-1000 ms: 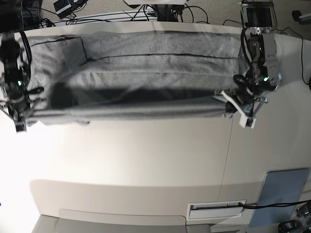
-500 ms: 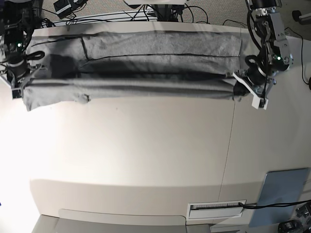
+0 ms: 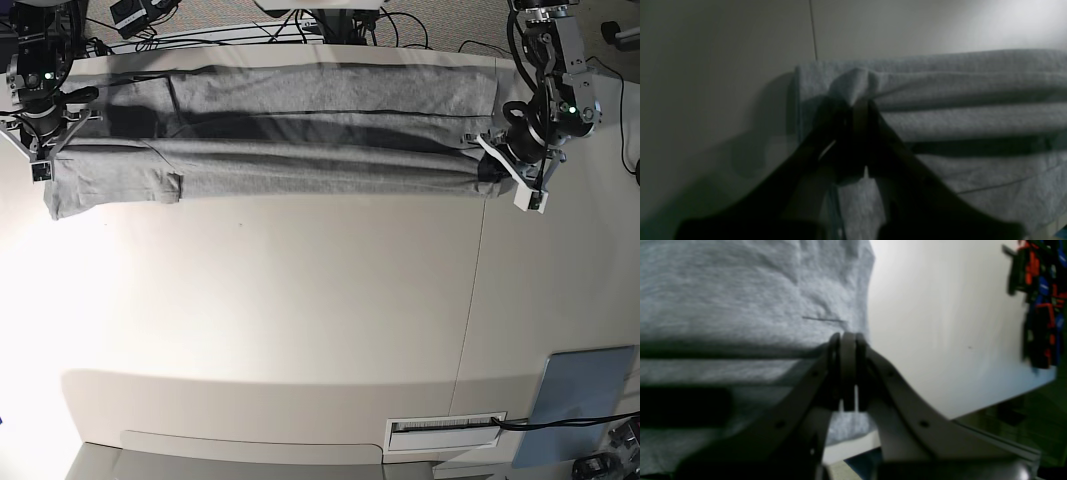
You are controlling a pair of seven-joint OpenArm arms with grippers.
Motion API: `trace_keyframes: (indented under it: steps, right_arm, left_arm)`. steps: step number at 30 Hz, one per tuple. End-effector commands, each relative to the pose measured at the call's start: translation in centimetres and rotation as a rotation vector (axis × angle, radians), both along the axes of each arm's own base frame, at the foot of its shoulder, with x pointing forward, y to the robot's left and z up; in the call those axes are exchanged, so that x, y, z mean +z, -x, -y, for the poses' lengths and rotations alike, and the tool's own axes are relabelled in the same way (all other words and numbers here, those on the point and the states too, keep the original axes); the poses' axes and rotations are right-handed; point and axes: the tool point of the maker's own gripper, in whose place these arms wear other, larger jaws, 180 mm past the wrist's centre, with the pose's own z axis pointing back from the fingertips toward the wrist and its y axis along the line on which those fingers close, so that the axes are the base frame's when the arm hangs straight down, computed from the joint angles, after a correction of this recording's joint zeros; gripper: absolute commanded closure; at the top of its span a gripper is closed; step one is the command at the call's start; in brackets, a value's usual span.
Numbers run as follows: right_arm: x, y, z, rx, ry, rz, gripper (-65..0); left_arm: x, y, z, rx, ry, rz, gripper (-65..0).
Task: Fold the T-shirt properly
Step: 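Lift the hem with both grippers and fold it over onto the shoulder fold, then release the hem and raise the left gripper off the shirt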
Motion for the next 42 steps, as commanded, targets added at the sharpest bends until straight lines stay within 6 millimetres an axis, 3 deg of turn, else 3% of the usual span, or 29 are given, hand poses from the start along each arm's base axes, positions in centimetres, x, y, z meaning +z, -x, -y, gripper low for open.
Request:
trace_keyframes:
  steps: [1,10,21,30,38,39,42]
  right_arm:
    - [1.7,-0.7,1.0,0.000,0.065,0.027,0.0]
    - [1.2,0.2,1.0,-0.013,0.061,-0.034,0.0]
    - [1.1,0.4,1.1,-0.021,0.061,-0.045,0.0]
    - [0.9,0.8,1.4,-0.036,0.070,-0.071,0.0]
    - [1.0,0.6,1.3,-0.028,0.071,-0.056,0.0]
    - [1.1,0.5,1.3,-0.025,0.071,-0.052,0.0]
    - [1.2,0.3,1.2,-0.019,0.072,-0.043,0.0]
  left_arm:
    - [1.0,-0.7,-0.9,0.005,-0.029,0.033,0.0]
    - [0.6,0.4,-1.8,-0.022,-0.074,-0.044,0.0]
    - [3.6,-0.4,-1.5,-0.065,-0.111,0.013,0.0]
    - [2.0,2.2,-1.5,-0.072,-0.112,-0.058,0.0]
    - [2.0,2.2,-1.5,-0.071,-0.110,-0.054,0.0]
    - [2.0,2.2,-1.5,-0.071,-0.110,-0.054,-1.0]
    - [2.0,2.2,-1.5,-0.071,-0.110,-0.053,-24.2]
